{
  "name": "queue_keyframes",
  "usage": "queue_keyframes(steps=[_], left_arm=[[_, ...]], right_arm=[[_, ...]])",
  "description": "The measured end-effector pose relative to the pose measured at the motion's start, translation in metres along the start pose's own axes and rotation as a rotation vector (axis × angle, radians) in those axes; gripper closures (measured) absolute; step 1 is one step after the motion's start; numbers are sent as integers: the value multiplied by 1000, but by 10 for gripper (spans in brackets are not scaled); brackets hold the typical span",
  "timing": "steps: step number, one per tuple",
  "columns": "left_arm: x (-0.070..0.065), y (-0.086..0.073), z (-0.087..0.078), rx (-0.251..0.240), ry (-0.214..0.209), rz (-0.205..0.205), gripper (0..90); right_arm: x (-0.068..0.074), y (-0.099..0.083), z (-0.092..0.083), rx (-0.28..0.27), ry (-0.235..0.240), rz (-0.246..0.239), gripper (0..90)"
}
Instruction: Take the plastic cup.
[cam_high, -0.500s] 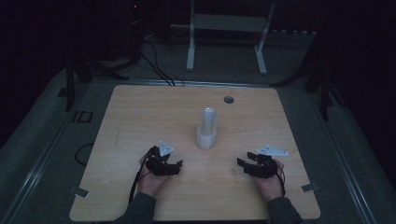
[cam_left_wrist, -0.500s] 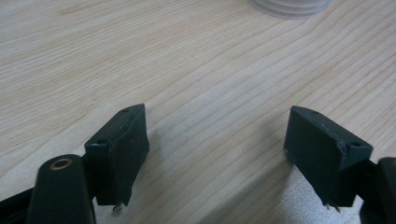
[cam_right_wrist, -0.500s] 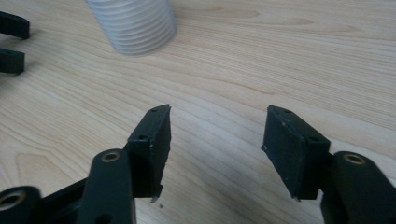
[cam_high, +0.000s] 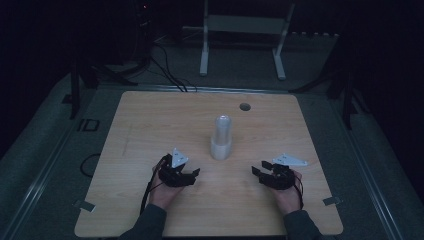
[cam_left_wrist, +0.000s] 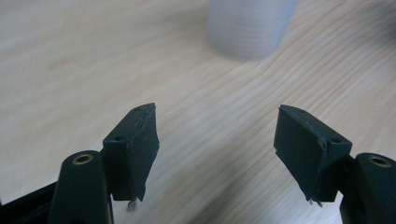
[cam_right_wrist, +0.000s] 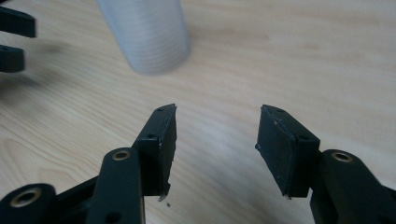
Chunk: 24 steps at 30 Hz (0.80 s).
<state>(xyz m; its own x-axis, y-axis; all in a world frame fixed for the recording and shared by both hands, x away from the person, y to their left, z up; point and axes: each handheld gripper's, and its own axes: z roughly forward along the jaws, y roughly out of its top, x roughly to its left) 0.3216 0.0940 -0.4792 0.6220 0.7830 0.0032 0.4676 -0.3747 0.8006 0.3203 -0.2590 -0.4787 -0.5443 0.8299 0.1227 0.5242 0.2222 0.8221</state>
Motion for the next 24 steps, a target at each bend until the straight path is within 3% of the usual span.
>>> queue_keyframes(steps=[7,11,17,19,24], left_arm=[[-3,38,-3,-98,-56,34,221],[-3,54,7,-110,-71,49,187],[-3,61,31,-116,-108,44,159],[-4,63,38,-118,-111,57,155],[-8,67,52,-144,-94,29,156]], right_arm=[[13,39,-10,-61,38,-71,457],[19,67,-11,-99,60,-101,428],[26,99,-2,-129,97,-110,345],[28,106,2,-140,115,-113,342],[36,119,16,-158,136,-130,338]])
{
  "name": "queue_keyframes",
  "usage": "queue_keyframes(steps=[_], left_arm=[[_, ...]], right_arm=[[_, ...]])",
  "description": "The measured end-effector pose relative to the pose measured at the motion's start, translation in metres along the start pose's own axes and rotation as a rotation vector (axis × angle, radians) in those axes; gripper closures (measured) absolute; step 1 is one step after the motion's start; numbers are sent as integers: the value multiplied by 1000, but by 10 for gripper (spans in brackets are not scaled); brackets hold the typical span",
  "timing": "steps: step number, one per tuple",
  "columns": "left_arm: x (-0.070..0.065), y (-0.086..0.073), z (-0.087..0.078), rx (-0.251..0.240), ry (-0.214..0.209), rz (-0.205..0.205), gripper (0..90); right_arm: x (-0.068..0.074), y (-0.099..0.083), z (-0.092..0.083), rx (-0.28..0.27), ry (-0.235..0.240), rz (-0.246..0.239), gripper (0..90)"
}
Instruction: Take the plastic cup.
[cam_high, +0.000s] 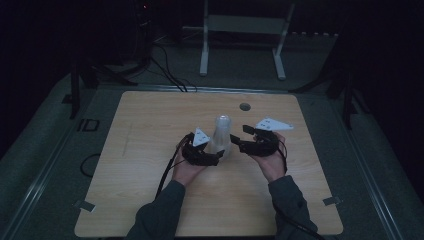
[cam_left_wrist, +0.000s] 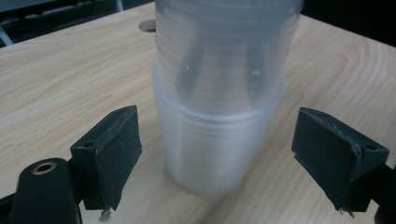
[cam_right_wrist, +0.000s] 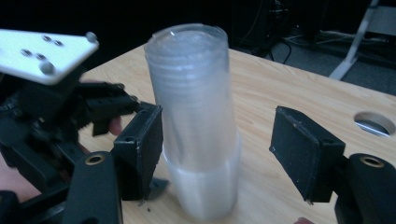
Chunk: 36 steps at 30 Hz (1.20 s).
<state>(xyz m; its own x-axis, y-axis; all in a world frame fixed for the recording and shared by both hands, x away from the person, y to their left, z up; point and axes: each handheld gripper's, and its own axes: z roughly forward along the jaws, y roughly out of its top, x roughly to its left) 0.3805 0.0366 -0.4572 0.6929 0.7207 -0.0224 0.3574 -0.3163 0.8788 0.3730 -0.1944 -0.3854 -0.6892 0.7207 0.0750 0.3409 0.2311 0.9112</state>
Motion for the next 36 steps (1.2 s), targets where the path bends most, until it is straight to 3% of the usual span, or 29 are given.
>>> queue_keyframes(steps=[5,11,21,31,36], left_arm=[[-3,1,8,-27,7,-2,164],[-4,2,15,-23,17,-2,172],[-6,2,15,-34,33,3,219],[-7,0,14,-41,42,16,230],[-7,1,14,-59,42,3,227]], right_arm=[[4,6,12,-5,7,-15,316],[5,12,20,-13,13,-24,303],[11,20,34,-16,29,-52,294],[15,25,50,7,4,-75,333],[14,26,52,2,-5,-52,379]])
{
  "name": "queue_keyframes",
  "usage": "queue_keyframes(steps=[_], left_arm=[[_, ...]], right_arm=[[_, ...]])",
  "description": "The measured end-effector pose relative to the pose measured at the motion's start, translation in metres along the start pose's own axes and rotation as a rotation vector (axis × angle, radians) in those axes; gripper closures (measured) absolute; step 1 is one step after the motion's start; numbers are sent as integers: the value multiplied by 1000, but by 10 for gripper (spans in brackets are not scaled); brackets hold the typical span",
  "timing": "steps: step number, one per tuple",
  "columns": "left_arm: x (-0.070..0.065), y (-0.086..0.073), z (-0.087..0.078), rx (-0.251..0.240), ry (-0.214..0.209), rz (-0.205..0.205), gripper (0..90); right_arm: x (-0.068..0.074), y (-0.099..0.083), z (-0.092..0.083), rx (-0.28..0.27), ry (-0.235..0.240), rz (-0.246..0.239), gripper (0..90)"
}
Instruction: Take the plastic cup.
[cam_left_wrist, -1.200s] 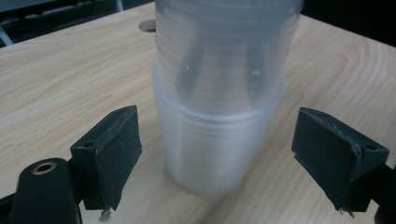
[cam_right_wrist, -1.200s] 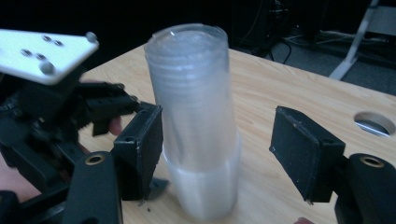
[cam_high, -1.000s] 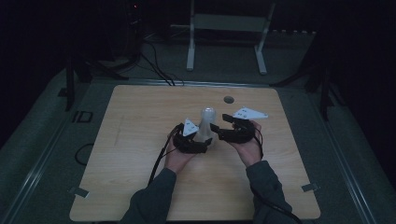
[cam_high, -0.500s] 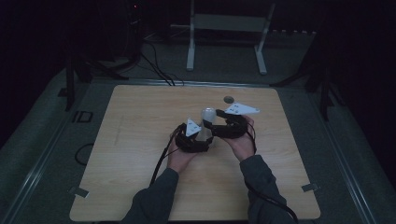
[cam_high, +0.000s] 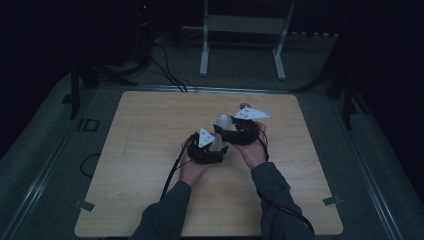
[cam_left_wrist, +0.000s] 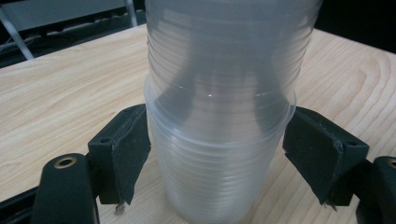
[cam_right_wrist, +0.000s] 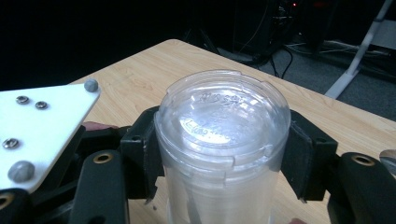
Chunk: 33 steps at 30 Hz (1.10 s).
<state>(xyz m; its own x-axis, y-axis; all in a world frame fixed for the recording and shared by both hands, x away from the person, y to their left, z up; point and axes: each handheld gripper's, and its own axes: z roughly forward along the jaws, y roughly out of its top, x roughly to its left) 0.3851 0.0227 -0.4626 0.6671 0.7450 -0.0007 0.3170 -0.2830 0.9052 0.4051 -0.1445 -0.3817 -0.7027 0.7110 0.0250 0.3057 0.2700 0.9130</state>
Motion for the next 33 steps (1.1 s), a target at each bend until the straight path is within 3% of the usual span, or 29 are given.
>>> queue_keyframes(steps=[19,33], left_arm=[[-2,2,3,3,15,12,217],[-2,1,0,4,5,-6,213]], right_arm=[[-1,8,-7,-30,18,23,388],[2,40,-30,-103,32,21,390]])
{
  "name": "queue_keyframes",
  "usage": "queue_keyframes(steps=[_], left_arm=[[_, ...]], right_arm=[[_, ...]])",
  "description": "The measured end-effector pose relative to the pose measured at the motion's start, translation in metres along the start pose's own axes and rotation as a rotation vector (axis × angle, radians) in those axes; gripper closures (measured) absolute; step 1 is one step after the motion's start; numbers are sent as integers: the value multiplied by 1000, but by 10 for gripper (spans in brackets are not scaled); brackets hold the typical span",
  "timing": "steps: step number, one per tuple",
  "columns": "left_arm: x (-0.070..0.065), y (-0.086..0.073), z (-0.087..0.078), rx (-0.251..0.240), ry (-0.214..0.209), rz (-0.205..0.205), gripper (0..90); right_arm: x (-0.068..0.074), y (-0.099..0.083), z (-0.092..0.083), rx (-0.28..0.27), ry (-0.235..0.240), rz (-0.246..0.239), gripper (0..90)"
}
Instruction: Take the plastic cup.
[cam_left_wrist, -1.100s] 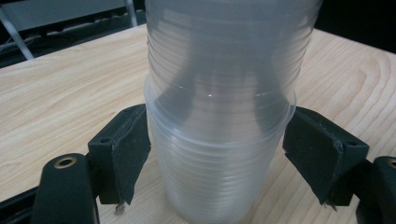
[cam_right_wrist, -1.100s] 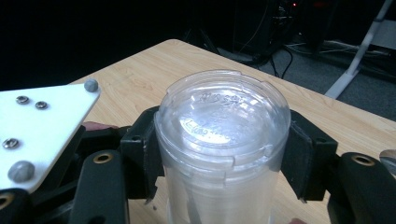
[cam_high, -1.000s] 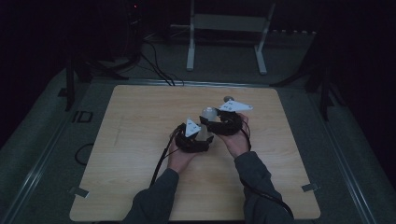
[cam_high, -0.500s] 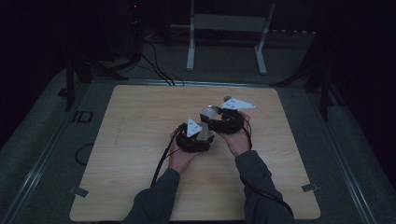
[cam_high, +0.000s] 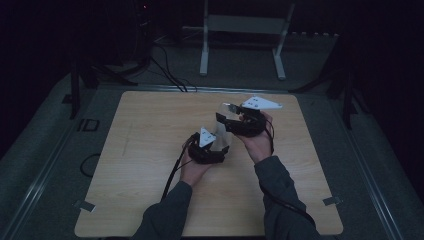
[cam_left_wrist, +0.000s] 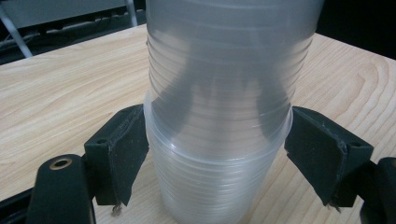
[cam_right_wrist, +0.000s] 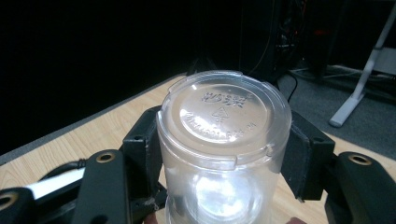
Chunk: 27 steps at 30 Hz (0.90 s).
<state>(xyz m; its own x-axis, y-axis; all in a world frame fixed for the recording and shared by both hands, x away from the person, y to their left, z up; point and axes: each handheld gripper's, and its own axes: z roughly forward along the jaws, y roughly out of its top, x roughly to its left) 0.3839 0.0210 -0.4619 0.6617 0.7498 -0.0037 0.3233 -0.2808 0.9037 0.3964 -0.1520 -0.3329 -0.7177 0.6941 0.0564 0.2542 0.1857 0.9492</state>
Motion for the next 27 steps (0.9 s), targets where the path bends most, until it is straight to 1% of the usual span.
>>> queue_keyframes(steps=[3,5,7,12,14,16,17,19,22,24,26,27], left_arm=[[-1,0,-1,-1,2,10,207],[-2,1,-3,-4,1,10,202],[-1,1,-3,-5,1,10,199],[-1,1,-7,-13,-4,-2,189],[-1,2,-9,-15,-9,-6,188],[-1,2,-9,-16,-9,-4,188],[-1,2,-11,-16,-12,-3,188],[-2,2,-13,-20,-14,-7,188],[-3,2,-16,-20,-19,-4,191],[-4,3,-18,-21,-20,-3,192],[-4,2,-20,-24,-24,-6,193],[-4,3,-21,-24,-26,-7,193]], right_arm=[[0,6,-4,-16,4,0,390],[0,11,-7,-31,3,0,390],[0,12,-8,-34,3,-3,391],[1,18,-14,-45,-1,-10,390],[-1,20,-20,-55,-9,-12,391],[-1,20,-20,-55,-9,-12,391],[-5,22,-27,-72,-17,-6,391],[-6,22,-29,-74,-19,-4,391],[-10,22,-37,-86,-23,11,391],[-12,22,-43,-90,-32,8,392],[-16,18,-52,-88,-46,5,393],[-16,18,-52,-88,-46,5,393]])
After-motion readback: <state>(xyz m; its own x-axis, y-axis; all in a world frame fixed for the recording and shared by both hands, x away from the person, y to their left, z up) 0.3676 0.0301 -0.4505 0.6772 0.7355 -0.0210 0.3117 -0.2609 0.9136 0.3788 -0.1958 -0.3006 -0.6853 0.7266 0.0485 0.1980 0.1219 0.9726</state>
